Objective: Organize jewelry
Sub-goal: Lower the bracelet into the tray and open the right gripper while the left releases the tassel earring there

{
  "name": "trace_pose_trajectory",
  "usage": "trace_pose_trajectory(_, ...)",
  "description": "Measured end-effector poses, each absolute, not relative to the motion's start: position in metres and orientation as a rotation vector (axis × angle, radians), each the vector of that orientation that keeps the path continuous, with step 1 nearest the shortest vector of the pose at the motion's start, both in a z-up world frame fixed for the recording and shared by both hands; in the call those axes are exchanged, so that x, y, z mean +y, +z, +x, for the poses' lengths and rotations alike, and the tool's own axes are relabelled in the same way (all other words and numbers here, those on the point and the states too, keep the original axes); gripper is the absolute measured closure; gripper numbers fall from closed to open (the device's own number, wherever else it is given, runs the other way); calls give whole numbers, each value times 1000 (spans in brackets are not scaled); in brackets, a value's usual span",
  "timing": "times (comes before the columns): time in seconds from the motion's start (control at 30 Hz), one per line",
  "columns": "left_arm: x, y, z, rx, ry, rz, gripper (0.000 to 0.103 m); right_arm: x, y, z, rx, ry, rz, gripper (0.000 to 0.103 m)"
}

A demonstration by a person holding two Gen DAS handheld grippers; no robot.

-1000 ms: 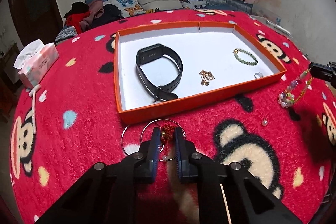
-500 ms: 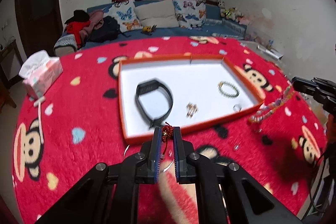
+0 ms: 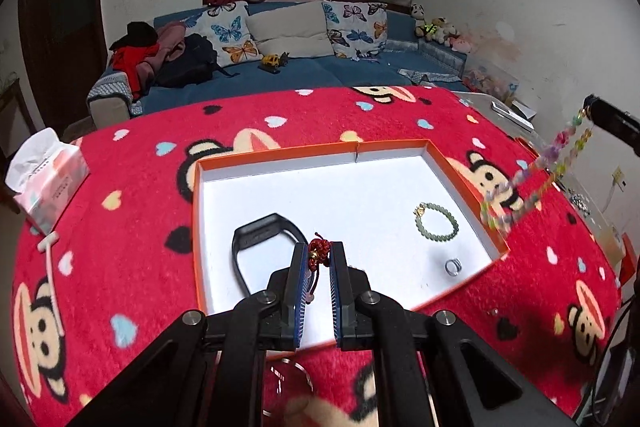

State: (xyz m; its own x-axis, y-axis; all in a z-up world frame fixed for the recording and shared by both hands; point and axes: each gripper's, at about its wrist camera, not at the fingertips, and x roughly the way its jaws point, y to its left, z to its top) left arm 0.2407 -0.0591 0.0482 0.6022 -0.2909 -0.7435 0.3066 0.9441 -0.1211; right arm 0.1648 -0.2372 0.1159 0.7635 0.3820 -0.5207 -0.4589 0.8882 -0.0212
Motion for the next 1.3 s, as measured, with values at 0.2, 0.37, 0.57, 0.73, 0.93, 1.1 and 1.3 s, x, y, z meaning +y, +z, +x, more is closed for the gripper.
trace_pose_trajectory(0.2,-64,29,262,894,-333,33,92,-237,102,187,557,430,-169,95)
trace_pose_trajectory(0.37,-57,12,278,928,-294,22,92,-243,80,202,619,411,-145,95)
trace_pose_trajectory(0.57,-50,-2,289,962,-272,12,91,-247,60,212,675,402,-130,95)
trace_pose_trajectory(0.73,-52,-8,292,979,-269,23,90,-246,46,219,715,403,-123,95)
trace_pose_trajectory(0.93,-53,-11,295,1004,-266,16,90,-243,27,229,776,392,-131,95)
trace_pose_trajectory(1.1,-52,-13,297,1019,-256,13,72,-239,18,232,807,387,-148,95)
trace_pose_trajectory(1.3,-50,-6,293,991,-241,8,55,-240,18,229,819,378,-152,89)
